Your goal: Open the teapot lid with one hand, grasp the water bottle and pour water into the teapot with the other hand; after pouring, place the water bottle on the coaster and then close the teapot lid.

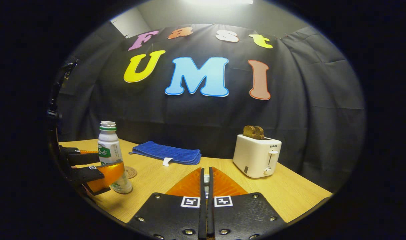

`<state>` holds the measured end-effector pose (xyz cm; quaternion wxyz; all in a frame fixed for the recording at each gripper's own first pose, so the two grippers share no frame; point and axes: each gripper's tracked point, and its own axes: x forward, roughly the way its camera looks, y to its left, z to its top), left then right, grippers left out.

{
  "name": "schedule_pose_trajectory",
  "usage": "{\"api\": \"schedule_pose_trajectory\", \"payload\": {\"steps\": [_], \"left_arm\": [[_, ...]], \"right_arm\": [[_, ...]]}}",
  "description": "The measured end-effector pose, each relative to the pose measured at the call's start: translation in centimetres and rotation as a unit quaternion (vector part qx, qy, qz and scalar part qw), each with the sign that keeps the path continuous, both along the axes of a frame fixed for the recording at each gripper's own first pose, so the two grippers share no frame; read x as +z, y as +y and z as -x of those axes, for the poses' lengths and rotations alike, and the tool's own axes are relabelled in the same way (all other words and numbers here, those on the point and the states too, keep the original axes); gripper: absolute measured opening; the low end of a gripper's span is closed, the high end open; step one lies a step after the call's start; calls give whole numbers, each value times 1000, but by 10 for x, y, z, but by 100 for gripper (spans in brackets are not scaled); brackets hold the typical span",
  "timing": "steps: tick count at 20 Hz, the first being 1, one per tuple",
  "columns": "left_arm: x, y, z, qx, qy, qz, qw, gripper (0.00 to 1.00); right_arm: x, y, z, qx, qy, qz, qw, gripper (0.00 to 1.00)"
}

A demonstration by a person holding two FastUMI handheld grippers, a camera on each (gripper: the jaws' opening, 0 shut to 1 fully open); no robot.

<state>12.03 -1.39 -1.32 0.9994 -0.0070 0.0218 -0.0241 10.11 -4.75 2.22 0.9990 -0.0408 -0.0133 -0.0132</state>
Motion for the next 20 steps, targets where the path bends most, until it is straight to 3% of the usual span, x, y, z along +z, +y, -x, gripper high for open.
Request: {"api": "schedule_pose_trajectory", "payload": {"steps": [4,6,10,11,14,15,20], "left_arm": [[-2,-2,-7,-4,10,-18,1000,100],[-7,0,-7,1,12,-15,1000,84],[-3,-1,0,-6,9,-12,1000,73],[-4,-1,-1,-8,9,-12,1000,80],[-3,-4,0,-12,10,-16,1000,76],[-3,-6,0,-17,11,-19,1000,80],[1,-19,-3,-31,16,-56,998,80]], "right_arm": [[-3,5,5,13,2,2,1000,1],[1,5,8,15,-5,-2,1000,1],[5,10,22,21,-9,0,1000,1],[5,11,29,22,-8,1,1000,1],[6,11,59,22,-8,-6,1000,1],[7,11,70,22,-9,-15,1000,1],[12,-1,114,7,-18,-37,999,1]]}}
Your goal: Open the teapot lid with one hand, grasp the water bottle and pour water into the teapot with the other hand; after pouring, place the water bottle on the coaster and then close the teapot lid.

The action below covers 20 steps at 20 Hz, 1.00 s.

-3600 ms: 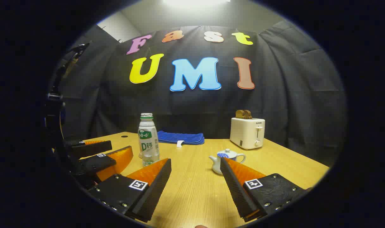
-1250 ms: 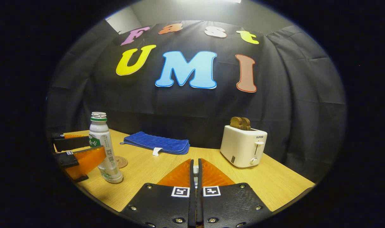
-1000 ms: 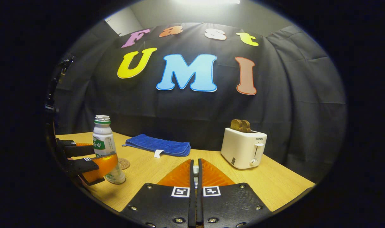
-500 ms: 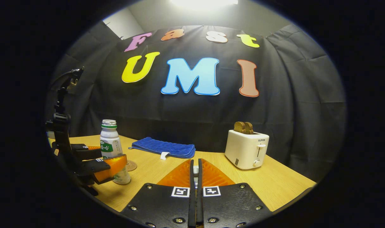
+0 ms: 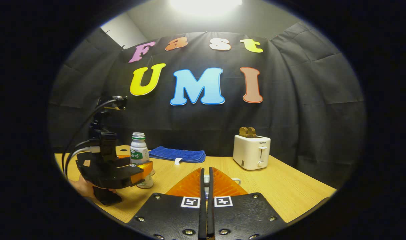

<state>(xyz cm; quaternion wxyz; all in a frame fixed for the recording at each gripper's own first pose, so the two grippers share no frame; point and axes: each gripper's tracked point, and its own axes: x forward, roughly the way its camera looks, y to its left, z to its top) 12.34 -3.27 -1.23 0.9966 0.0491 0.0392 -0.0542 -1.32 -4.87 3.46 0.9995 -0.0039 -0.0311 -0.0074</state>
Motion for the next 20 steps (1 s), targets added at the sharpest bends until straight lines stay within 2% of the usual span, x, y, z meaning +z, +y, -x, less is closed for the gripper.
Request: {"api": "schedule_pose_trajectory", "payload": {"steps": [4,5,6,8,9,10,11,12,13,17,18,19,20], "left_arm": [[11,-10,-9,-7,-13,-59,998,80],[15,-15,-12,-10,-17,-78,997,75],[18,-20,-16,-15,-21,-95,995,80],[22,-34,-20,-28,-25,-128,991,80],[22,-41,-22,-35,-28,-147,988,71],[22,-52,-23,-45,-32,-172,984,71],[21,-62,-25,-55,-37,-193,979,80],[21,-71,-27,-63,-39,-210,975,80],[20,-77,-27,-70,-42,-228,970,75],[15,-92,-40,-75,-46,-304,949,80],[13,-97,-43,-78,-45,-324,942,75],[9,-101,-46,-81,-46,-343,935,80],[6,-106,-48,-86,-45,-359,928,80]], "right_arm": [[-5,-10,28,-13,-2,-3,1000,1],[-6,-13,34,-17,-2,-5,1000,1],[-10,-16,41,-23,0,-6,1000,1],[-14,-19,53,-28,2,-10,1000,1],[-14,-21,58,-31,2,-13,999,1],[-16,-24,63,-34,3,-14,999,1],[-18,-26,67,-38,4,-14,999,1],[-20,-28,69,-40,4,-16,999,1],[-20,-29,72,-40,3,-19,999,1],[-17,-38,83,-48,-7,-24,999,1],[-17,-40,84,-49,-8,-25,998,1],[-16,-42,86,-52,-9,-25,998,1],[-16,-44,86,-53,-10,-26,998,1]]}}
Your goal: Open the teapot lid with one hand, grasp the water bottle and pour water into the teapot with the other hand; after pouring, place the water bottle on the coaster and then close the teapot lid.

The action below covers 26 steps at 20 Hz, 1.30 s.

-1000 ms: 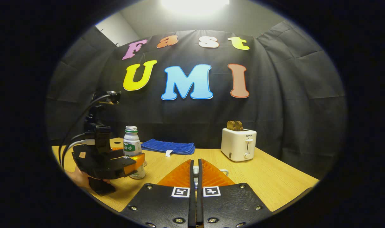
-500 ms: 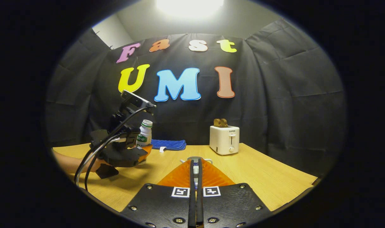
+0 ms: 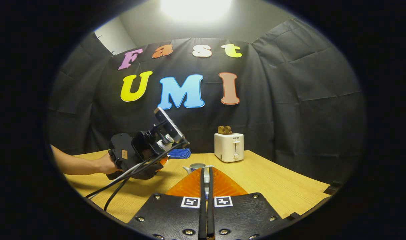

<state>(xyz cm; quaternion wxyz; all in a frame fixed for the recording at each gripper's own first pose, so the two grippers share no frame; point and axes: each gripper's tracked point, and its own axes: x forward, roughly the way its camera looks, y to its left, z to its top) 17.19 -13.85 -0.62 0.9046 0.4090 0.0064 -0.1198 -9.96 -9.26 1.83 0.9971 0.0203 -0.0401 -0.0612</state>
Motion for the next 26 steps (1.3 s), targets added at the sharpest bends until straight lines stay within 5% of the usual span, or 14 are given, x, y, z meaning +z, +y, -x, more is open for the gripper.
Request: {"api": "schedule_pose_trajectory", "payload": {"steps": [6,9,15,16,17,26], "left_arm": [[-3,-9,-8,3,-17,-76,997,72],[-5,-11,-10,3,-23,-117,993,80],[-5,-19,-12,-5,-43,-199,979,80],[-5,-23,-11,-10,-48,-211,976,71],[-6,-26,-11,-15,-50,-217,975,80],[-13,-35,-8,-27,-54,-277,959,80]], "right_arm": [[-1,1,1,-5,0,-11,1000,1],[-2,0,2,-6,-1,-13,1000,1],[-2,-2,4,-12,-4,-22,1000,1],[-3,-2,5,-13,-3,-23,1000,1],[-3,-3,5,-14,-3,-24,1000,1],[-8,-11,10,-16,-1,-28,1000,1]]}}
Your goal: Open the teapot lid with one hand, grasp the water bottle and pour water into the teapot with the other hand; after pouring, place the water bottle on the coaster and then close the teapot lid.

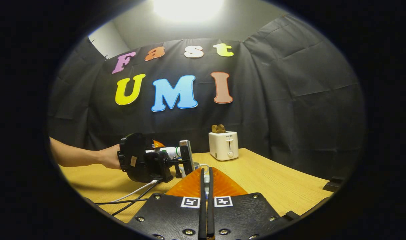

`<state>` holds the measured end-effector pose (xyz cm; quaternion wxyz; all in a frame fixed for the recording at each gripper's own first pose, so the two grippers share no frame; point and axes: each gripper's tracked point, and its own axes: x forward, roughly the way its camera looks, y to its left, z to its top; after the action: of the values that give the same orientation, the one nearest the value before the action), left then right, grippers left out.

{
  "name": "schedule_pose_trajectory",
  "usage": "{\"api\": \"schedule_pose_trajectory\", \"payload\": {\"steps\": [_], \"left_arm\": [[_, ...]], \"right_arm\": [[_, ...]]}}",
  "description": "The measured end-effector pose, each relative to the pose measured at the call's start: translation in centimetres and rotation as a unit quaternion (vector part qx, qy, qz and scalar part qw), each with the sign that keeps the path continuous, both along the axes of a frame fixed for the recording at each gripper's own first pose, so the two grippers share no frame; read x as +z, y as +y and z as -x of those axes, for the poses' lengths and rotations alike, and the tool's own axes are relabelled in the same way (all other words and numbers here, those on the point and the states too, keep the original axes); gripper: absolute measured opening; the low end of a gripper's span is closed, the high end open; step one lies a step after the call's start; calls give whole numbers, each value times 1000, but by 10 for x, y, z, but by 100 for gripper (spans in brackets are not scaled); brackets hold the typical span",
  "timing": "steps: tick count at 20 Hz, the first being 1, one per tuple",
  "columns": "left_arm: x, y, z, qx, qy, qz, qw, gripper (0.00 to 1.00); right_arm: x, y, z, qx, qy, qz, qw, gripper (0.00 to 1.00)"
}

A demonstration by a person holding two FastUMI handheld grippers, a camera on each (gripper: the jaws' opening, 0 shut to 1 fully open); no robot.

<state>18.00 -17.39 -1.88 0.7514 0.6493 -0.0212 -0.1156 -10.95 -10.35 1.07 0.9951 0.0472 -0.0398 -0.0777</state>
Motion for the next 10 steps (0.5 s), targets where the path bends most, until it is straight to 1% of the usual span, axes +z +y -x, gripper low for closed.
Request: {"api": "schedule_pose_trajectory", "payload": {"steps": [2,5,10], "left_arm": [[1,-1,1,-2,-2,-10,1000,80],[2,-5,3,-7,-16,-37,999,80],[4,-7,4,-13,-25,-63,998,80]], "right_arm": [[-1,-2,0,-1,1,-2,1000,1],[-1,-4,0,-3,0,-4,1000,1],[-3,-5,0,2,3,-3,1000,1]]}}
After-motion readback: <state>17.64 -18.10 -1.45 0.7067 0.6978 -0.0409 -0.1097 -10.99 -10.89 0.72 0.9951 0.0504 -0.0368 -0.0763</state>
